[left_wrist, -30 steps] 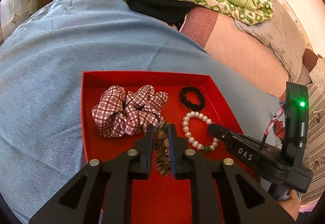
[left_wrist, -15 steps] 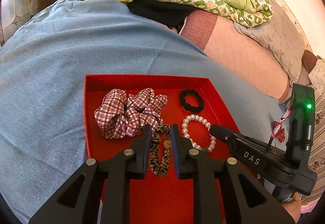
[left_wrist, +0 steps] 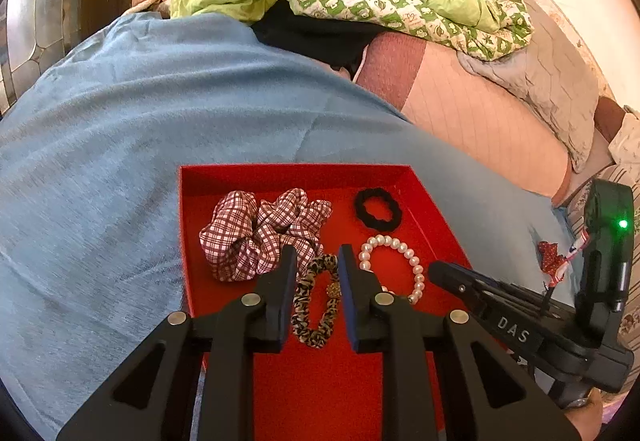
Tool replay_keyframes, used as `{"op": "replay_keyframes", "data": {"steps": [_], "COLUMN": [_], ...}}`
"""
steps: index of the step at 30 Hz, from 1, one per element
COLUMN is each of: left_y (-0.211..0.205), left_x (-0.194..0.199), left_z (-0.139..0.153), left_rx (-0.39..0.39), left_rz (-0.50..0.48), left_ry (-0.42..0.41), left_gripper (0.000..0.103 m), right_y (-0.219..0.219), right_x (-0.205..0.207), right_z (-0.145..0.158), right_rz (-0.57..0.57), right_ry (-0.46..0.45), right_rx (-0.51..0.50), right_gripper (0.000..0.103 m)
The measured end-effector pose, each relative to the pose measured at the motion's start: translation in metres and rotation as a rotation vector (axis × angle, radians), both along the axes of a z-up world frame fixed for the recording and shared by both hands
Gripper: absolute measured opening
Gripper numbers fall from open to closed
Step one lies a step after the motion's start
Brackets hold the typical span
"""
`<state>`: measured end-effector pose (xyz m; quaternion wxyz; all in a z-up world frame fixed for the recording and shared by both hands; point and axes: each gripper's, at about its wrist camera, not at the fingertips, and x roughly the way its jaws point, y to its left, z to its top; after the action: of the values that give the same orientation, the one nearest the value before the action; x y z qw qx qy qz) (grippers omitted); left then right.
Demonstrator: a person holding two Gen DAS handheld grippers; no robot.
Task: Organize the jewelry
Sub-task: 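Lower both items into the tray and open both tools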
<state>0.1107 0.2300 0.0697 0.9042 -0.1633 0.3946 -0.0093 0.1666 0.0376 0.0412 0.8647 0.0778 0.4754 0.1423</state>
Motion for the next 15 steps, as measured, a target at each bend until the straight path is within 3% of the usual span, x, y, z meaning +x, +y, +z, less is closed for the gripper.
{"op": "replay_keyframes", "data": {"steps": [15], "left_y": [-0.008], "left_x": [-0.008], "left_z": [0.016], "left_rx": [0.098], "left_rz": [0.016], "left_ry": [-0.057], "left_gripper": [0.03], "right_y": [-0.009], "right_x": [-0.02], "right_z": [0.012], "right_rz": [0.004], "right_ry": [-0.006], "right_rx": [0.023], "right_gripper": [0.022]}}
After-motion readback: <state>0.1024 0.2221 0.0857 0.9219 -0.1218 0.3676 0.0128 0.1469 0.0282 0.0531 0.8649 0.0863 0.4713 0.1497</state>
